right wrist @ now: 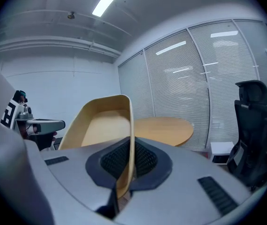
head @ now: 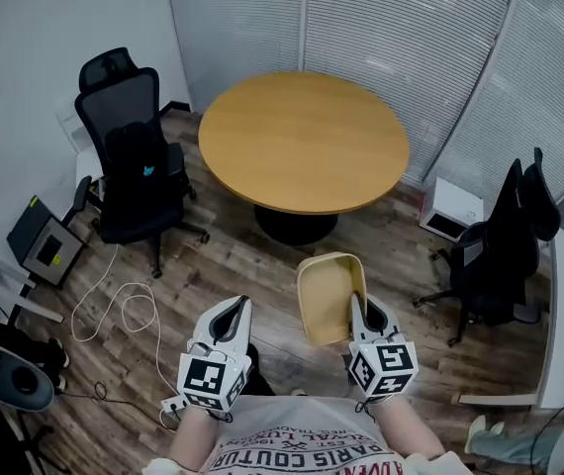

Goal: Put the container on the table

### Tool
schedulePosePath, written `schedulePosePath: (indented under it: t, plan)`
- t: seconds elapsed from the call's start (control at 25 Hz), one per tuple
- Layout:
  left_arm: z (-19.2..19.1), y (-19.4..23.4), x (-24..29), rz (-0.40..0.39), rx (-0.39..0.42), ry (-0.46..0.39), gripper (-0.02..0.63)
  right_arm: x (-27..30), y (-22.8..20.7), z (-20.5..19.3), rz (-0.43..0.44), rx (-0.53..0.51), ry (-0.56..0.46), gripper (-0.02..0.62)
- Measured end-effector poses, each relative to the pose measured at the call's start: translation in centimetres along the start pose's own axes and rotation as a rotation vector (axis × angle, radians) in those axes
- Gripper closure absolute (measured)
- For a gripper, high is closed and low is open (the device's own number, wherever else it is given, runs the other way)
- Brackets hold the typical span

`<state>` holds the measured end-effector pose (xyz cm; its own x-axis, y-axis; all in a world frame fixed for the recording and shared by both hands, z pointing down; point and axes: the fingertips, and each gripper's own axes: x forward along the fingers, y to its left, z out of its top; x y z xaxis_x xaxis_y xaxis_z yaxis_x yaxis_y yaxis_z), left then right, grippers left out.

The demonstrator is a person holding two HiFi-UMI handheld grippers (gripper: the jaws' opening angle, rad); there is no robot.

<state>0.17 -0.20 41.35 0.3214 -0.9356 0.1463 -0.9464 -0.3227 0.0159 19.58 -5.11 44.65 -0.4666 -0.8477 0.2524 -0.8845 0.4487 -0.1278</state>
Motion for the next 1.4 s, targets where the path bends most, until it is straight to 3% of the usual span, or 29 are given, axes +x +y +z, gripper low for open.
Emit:
schedulePosePath:
  t: [0.24, 0.56, 0.84, 1.12, 1.4]
  plan:
    - [-0.1, 5.9, 6.8, -0.091, 0.012, 0.006, 0.600, 7.8, 0.1, 1.0, -0.067, 0.005, 0.004, 0.583]
    - [3.7, 17.7, 16.8, -0.199, 0.034, 0.001, 0.600, 20.1, 1.2, 5.7, -0.189, 0.049, -0.017, 0.583]
    - [4.6, 27.3, 22.7, -0.222, 0.043, 0.017, 0.600, 30.5, 4.1, 7.2, -0.208, 0.077, -0.002, 0.583]
    - [3.1, 31.2, 27.3, -0.232, 0.012, 0.066, 0.600, 36.0, 2.7, 7.6, -0.231, 0.079, 0.051, 0.583]
    - [3.0, 32.5, 33.9, -0.212, 0.004, 0.064, 0.600, 42.1, -1.7, 8.2, -0.219, 0.077, 0.072, 0.583]
